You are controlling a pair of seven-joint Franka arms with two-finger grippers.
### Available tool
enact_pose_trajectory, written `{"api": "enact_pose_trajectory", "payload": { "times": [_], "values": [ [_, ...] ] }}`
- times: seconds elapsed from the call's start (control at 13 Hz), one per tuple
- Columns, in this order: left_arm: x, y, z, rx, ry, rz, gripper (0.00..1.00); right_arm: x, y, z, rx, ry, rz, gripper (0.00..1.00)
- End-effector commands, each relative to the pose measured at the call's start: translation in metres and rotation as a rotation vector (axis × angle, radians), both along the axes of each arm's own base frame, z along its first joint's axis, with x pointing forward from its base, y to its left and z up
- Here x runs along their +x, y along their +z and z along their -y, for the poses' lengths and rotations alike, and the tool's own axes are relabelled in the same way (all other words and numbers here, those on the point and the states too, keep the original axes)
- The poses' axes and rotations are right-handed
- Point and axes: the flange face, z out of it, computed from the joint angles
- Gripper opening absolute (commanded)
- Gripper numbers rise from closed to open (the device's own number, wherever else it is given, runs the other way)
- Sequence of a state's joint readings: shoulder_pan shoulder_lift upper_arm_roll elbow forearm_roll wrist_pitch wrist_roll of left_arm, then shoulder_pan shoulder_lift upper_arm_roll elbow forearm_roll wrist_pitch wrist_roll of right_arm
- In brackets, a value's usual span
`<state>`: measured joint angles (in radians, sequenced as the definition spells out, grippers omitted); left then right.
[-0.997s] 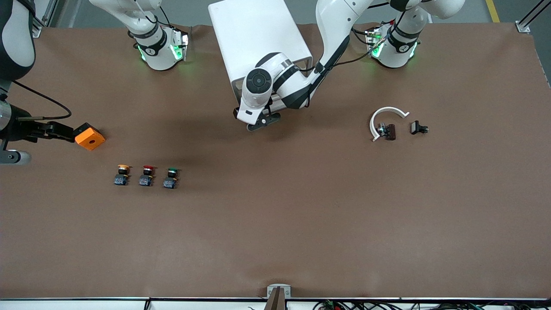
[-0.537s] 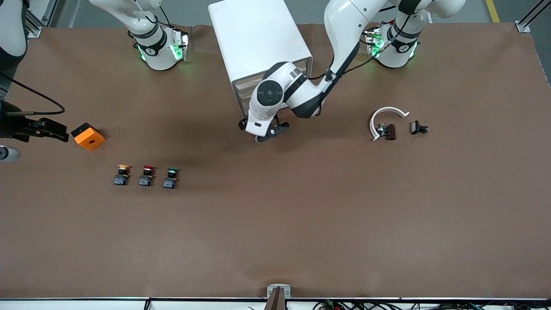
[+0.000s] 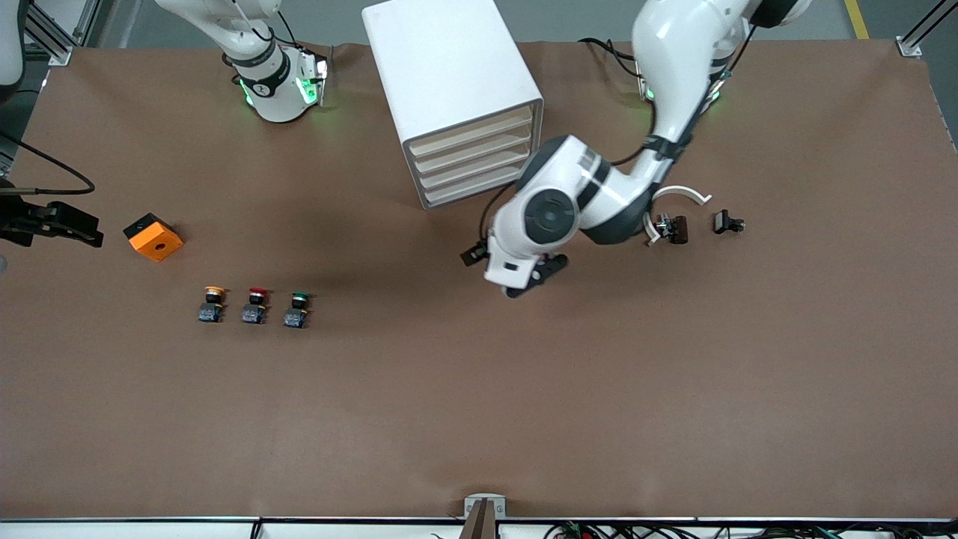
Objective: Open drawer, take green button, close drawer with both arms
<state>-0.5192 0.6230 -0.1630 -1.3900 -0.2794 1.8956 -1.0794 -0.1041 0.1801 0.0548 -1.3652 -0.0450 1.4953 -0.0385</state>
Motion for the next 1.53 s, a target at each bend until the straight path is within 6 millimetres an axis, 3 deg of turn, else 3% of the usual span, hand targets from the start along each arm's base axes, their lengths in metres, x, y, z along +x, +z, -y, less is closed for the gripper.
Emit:
{"api": "enact_pose_trajectory", "payload": {
  "times": [0.0, 0.23, 0.38, 0.69, 0.84, 1.0, 1.07, 1.23, 1.46],
  "values": [
    [0.009, 0.041, -0.031, -0.009, -0.058, 0.028, 1.0, -0.026, 0.029, 0.039, 0.108, -0.078, -0.004, 1.0],
    [0.017, 0.086, -0.063, 0.099, -0.105, 0.134, 1.0, -0.029, 0.035, 0.037, 0.124, 0.018, 0.008, 1.0],
    [0.019, 0.114, -0.085, 0.152, -0.113, 0.179, 1.0, -0.049, 0.058, 0.04, 0.1, 0.016, 0.023, 1.0],
    [0.04, 0.155, -0.16, 0.14, -0.23, 0.209, 1.0, -0.054, 0.048, 0.042, 0.104, 0.012, -0.023, 1.0],
    [0.046, 0.167, -0.194, 0.137, -0.319, 0.212, 1.0, -0.055, 0.048, 0.035, 0.104, 0.018, -0.027, 1.0],
    [0.045, 0.18, -0.207, 0.179, -0.434, 0.239, 1.0, -0.064, 0.046, 0.021, 0.096, 0.038, -0.029, 1.0],
    [0.043, 0.194, -0.213, 0.191, -0.46, 0.255, 1.0, -0.066, 0.046, 0.02, 0.094, 0.038, -0.025, 1.0],
    [0.039, 0.201, -0.234, 0.195, -0.458, 0.211, 1.0, -0.067, 0.046, 0.024, 0.093, 0.029, -0.023, 1.0],
    [0.046, 0.224, -0.293, 0.162, -0.525, 0.234, 1.0, -0.077, 0.044, 0.022, 0.096, 0.028, -0.012, 1.0]
  ]
}}
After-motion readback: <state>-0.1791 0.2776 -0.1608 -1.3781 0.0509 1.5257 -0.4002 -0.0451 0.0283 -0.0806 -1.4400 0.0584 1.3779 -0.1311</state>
